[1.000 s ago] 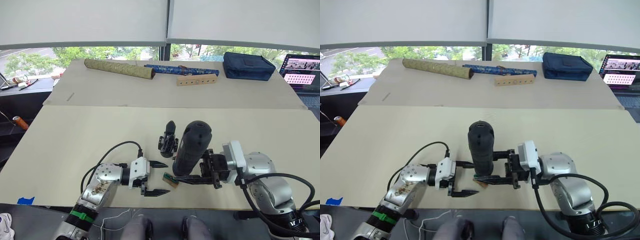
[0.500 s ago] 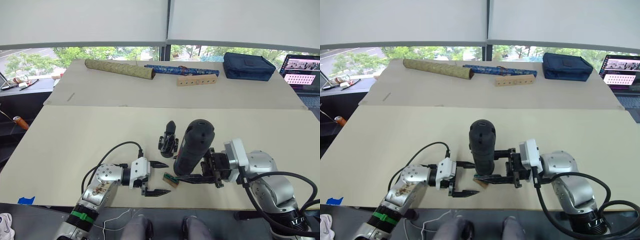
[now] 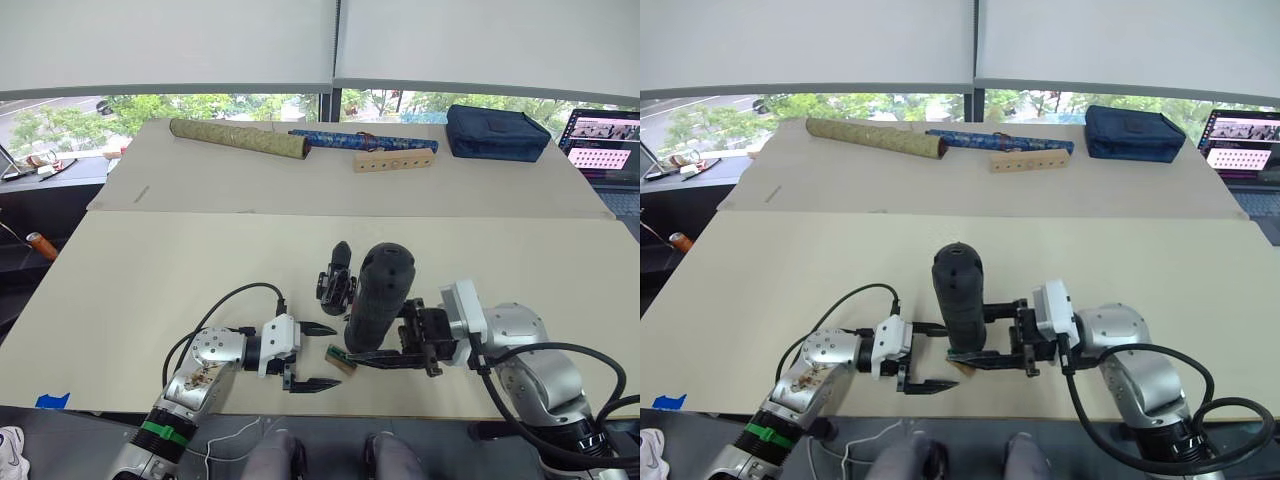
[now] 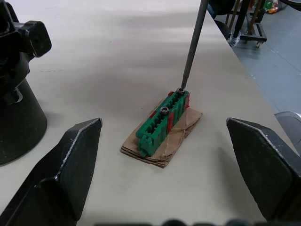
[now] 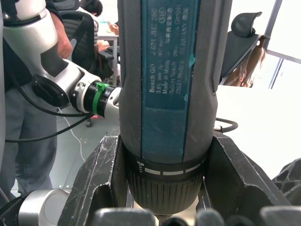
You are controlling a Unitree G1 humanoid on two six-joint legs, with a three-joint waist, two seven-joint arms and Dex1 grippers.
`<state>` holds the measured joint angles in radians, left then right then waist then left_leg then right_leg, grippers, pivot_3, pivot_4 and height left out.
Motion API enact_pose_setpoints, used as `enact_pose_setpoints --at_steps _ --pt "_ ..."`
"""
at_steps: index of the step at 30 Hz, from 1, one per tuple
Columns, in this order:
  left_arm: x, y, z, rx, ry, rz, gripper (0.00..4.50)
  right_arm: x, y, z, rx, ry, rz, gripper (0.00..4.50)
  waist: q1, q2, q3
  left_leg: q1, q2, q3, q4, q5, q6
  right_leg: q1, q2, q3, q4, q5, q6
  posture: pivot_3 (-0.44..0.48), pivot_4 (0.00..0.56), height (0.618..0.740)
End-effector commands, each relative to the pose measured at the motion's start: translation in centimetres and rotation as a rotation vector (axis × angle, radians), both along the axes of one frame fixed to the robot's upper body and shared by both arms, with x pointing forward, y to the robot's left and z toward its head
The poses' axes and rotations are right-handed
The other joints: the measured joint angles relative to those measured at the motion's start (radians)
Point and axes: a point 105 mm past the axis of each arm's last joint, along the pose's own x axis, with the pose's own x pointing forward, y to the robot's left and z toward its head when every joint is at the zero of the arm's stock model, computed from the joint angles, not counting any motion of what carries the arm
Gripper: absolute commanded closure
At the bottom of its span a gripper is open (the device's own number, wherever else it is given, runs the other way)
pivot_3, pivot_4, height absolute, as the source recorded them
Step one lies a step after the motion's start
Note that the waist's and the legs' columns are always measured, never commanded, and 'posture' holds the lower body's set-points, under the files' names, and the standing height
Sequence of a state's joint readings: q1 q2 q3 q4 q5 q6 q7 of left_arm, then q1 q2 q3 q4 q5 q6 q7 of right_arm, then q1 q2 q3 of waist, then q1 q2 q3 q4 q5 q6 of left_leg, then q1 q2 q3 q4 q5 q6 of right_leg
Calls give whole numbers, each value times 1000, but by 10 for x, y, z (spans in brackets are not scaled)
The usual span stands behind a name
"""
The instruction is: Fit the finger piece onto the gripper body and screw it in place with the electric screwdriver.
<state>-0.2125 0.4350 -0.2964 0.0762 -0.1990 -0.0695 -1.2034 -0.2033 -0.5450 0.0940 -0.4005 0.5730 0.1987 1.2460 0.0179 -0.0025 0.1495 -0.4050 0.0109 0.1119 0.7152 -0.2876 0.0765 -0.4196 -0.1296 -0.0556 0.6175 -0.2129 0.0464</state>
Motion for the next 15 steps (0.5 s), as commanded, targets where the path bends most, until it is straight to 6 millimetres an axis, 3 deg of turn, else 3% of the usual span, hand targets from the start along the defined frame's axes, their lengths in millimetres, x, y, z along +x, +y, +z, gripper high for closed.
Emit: enact_pose_setpoints --at_steps 1,15 --pt "-8 3 -21 51 79 1 0 -3 0 11 24 -48 13 2605 0 0 0 0 0 0 0 0 0 0 0 0 0 0 0 0 150 734" --pt "-8 4 -21 53 80 4 0 -3 1 13 35 -48 14 2605 -1 0 0 0 0 0 0 0 0 0 0 0 0 0 0 0 150 734"
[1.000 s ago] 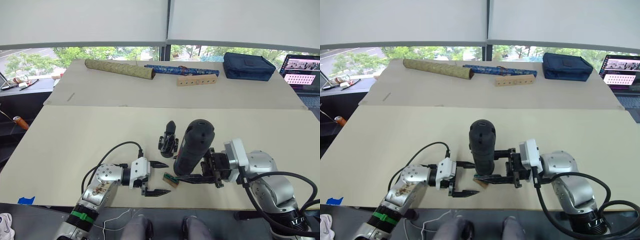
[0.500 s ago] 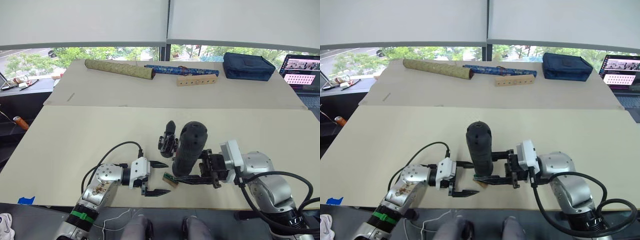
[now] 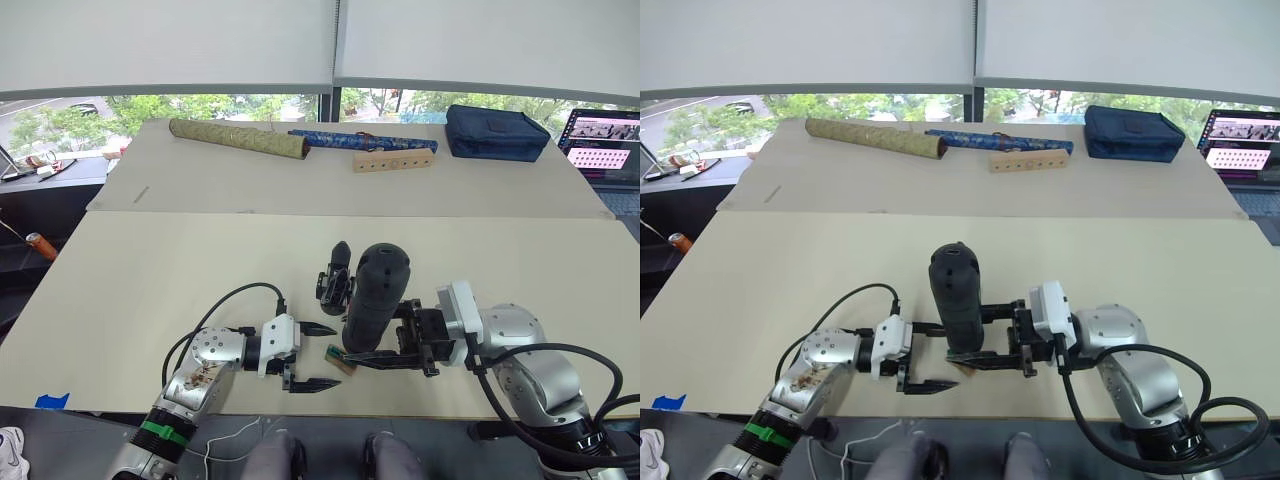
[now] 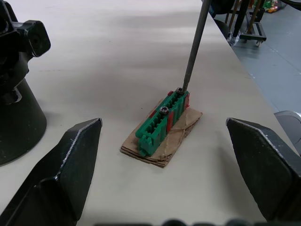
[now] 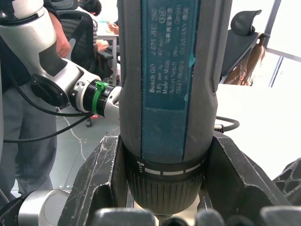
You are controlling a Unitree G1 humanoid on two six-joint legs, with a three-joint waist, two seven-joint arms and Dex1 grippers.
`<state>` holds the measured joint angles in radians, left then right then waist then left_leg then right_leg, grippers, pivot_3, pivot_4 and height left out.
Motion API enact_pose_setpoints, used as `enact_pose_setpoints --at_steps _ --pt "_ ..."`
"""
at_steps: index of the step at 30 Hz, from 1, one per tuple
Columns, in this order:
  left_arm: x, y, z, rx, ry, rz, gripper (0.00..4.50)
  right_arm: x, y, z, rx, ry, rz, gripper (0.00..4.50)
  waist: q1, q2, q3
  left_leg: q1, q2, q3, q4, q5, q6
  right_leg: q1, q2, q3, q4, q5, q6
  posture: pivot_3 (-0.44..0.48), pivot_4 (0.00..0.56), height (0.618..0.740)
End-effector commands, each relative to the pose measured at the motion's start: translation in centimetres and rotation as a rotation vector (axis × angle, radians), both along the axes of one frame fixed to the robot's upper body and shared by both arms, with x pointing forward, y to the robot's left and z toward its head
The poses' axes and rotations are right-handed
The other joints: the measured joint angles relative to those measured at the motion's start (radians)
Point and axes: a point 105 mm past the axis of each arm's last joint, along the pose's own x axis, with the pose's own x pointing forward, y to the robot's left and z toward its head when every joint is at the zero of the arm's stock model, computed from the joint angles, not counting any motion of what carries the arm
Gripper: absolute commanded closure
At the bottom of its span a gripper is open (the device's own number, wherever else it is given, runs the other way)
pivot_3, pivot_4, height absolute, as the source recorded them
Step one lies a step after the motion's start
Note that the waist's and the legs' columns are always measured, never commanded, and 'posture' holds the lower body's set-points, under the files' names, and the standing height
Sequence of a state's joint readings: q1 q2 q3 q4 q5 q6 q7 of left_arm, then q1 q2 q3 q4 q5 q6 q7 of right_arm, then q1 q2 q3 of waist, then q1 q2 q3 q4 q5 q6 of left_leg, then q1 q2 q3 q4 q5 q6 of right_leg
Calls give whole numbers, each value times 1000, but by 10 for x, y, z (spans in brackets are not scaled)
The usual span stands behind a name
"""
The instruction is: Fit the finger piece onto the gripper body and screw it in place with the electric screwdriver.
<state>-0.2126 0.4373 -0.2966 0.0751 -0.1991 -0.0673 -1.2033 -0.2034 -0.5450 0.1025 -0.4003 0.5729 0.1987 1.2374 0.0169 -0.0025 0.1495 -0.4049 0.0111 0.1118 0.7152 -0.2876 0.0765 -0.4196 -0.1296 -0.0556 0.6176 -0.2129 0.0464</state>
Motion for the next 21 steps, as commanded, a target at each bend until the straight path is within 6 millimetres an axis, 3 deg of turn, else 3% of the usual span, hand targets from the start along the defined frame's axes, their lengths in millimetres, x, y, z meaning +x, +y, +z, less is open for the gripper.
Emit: enact_pose_setpoints --at_steps 1,21 --pt "-8 3 -21 51 79 4 0 -3 0 14 35 -53 15 2605 0 0 0 0 0 0 0 0 0 0 0 0 0 0 0 0 150 734" --pt "-9 2 -21 48 82 -2 0 -4 -5 15 32 -53 0 2605 0 0 0 0 0 0 0 0 0 0 0 0 0 0 0 0 150 734"
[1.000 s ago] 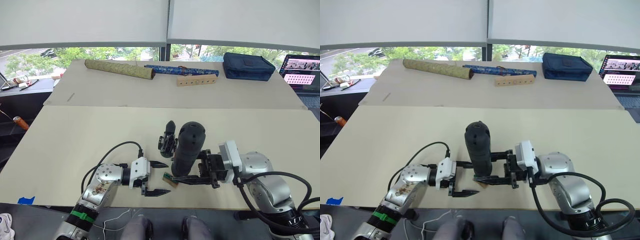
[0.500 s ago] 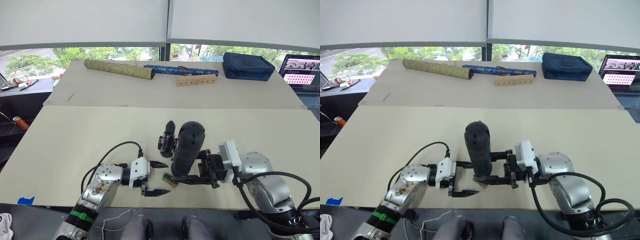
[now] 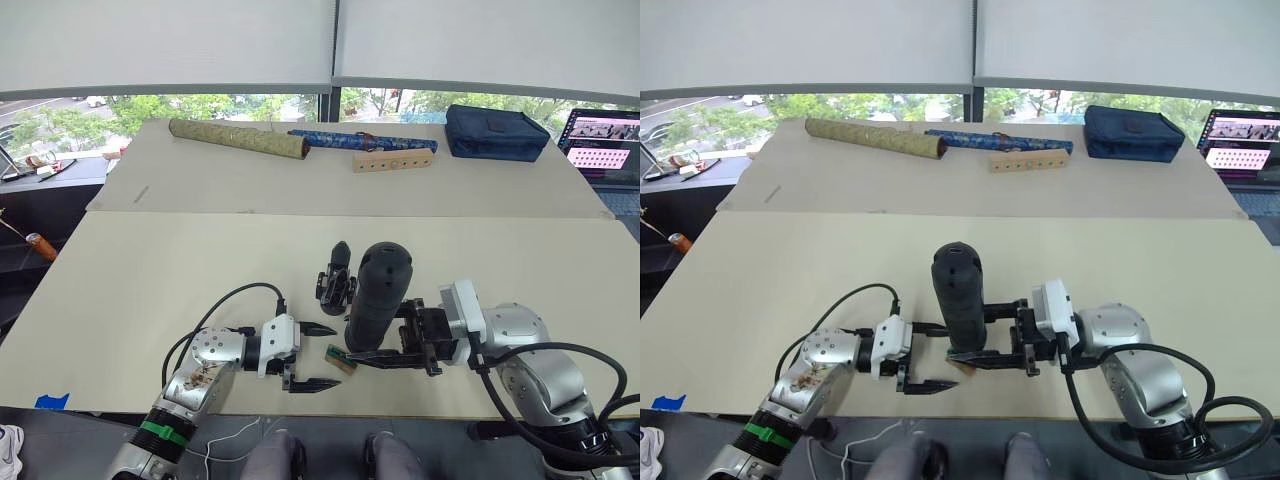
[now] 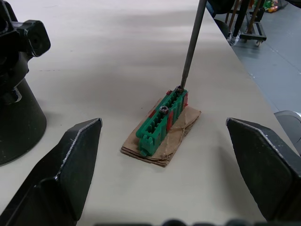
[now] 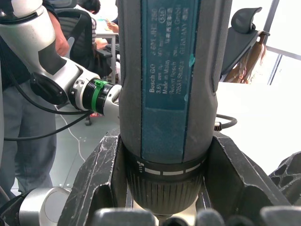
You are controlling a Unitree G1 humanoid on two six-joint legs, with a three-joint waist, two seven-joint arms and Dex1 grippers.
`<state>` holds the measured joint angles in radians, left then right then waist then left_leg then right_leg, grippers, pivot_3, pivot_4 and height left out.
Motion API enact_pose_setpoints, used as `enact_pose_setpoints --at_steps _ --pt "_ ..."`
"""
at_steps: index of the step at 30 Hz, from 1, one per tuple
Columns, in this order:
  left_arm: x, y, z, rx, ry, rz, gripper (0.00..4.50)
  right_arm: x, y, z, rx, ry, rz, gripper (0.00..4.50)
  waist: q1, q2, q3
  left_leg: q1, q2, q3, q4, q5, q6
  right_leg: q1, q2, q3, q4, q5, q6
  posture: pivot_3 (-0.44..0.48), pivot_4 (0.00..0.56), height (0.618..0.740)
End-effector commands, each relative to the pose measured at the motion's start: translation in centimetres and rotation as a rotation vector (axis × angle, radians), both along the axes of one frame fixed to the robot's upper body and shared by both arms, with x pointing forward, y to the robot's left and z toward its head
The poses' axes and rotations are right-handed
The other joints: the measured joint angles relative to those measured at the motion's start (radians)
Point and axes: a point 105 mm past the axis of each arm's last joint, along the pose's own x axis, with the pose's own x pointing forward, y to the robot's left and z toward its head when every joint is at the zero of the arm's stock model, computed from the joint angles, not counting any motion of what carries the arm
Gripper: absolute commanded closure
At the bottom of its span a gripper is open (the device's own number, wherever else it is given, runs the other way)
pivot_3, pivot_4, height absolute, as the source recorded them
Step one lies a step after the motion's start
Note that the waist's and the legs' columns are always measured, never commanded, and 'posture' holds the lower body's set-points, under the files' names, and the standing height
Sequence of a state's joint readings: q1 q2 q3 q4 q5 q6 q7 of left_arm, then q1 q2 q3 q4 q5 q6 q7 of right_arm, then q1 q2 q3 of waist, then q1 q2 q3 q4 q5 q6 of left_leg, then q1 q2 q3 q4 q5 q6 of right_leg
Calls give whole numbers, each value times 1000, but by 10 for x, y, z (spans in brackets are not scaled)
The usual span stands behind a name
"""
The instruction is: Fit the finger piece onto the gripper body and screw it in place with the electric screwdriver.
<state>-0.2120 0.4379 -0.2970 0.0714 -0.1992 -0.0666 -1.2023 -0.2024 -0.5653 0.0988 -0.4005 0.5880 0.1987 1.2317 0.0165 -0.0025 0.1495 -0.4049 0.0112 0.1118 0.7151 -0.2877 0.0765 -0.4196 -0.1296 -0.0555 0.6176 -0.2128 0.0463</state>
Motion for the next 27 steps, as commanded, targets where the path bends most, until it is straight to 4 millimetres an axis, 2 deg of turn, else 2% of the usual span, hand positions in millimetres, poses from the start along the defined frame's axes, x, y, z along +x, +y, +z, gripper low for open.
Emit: enact_pose_setpoints --at_steps 1,27 --pt "-9 2 -21 48 84 -2 0 -4 -2 13 37 -56 5 2605 0 0 0 0 0 0 0 0 0 0 0 0 0 0 0 0 150 734" --pt "-8 3 -21 48 84 6 0 0 3 4 5 -52 -5 2605 0 0 0 0 0 0 0 0 0 0 0 0 0 0 0 0 150 734"
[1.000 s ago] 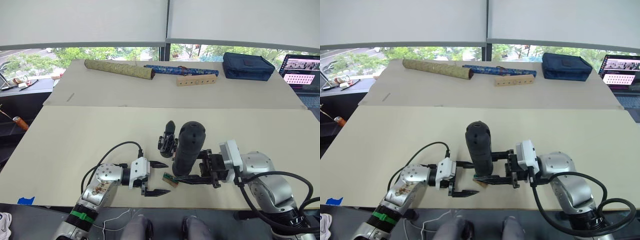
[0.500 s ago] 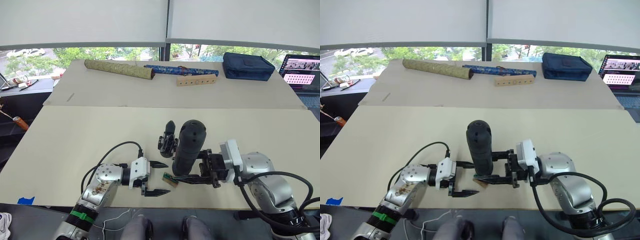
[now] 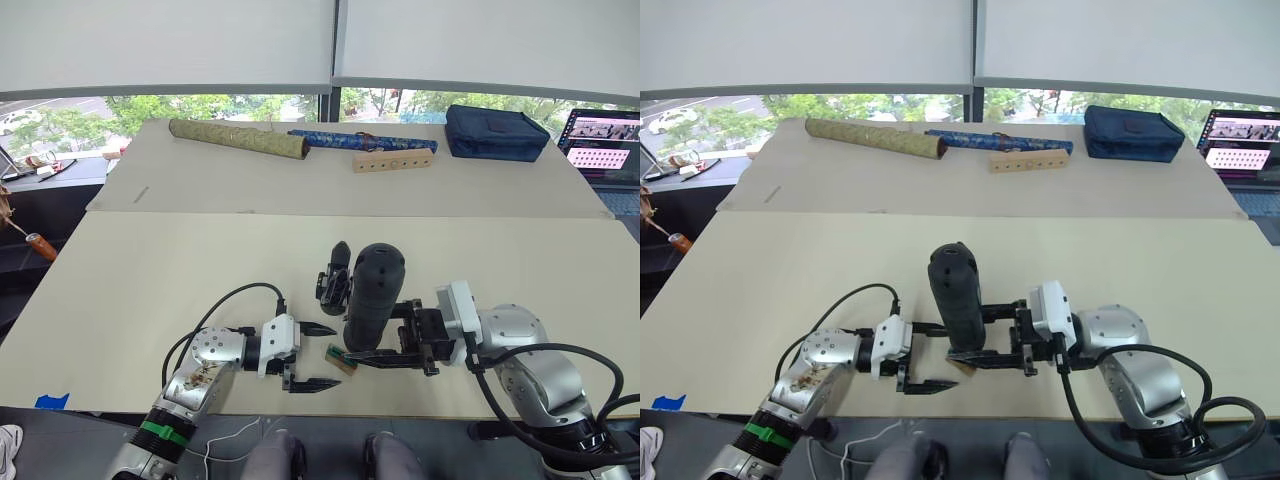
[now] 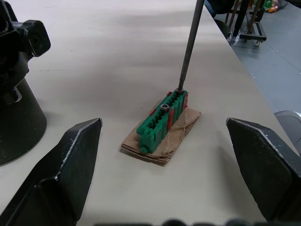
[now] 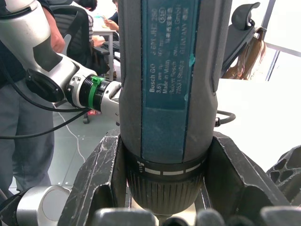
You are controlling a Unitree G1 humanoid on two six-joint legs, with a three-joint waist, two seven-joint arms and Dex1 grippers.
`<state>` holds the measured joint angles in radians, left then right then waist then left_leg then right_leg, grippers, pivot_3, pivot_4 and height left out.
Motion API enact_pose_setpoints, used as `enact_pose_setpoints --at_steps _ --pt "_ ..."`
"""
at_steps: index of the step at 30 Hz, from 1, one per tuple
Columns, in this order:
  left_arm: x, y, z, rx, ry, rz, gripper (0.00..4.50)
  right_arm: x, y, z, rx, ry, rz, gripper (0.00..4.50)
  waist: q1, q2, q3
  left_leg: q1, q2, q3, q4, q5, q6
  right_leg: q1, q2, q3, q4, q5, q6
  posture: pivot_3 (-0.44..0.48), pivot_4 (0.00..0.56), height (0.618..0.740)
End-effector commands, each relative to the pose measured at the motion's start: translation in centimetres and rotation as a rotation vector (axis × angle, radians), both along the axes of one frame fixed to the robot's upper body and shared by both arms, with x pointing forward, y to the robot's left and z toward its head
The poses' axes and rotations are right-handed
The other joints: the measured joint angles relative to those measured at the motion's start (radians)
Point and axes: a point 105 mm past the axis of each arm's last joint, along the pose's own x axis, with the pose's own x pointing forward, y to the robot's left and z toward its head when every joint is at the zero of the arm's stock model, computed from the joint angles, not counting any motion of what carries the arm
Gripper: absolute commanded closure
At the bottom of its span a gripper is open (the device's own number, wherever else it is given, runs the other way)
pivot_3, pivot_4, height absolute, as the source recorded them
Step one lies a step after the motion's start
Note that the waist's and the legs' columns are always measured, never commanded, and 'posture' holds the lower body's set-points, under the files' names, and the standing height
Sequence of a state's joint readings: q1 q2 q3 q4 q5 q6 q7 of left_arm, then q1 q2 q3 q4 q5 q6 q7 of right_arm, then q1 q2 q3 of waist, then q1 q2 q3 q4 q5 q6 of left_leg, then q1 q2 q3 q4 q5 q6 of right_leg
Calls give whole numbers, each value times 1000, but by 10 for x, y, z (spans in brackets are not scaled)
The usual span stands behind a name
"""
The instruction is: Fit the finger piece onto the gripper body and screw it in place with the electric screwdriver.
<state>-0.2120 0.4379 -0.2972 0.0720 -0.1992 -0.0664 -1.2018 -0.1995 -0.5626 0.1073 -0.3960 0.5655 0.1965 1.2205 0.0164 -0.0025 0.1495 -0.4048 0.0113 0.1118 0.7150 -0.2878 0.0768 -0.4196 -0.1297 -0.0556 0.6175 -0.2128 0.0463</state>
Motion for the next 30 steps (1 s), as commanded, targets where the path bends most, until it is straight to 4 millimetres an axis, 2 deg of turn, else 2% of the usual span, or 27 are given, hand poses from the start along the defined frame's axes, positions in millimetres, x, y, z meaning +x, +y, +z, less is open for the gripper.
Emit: enact_pose_setpoints --at_steps 1,30 --pt "-8 3 -21 48 83 6 0 -2 2 7 18 -54 11 2605 0 0 0 0 0 0 0 0 0 0 0 0 0 0 0 0 150 734" --pt "-7 5 -20 38 83 15 0 -3 5 11 45 -54 35 2605 -1 0 0 0 0 0 0 0 0 0 0 0 0 0 0 0 150 734"
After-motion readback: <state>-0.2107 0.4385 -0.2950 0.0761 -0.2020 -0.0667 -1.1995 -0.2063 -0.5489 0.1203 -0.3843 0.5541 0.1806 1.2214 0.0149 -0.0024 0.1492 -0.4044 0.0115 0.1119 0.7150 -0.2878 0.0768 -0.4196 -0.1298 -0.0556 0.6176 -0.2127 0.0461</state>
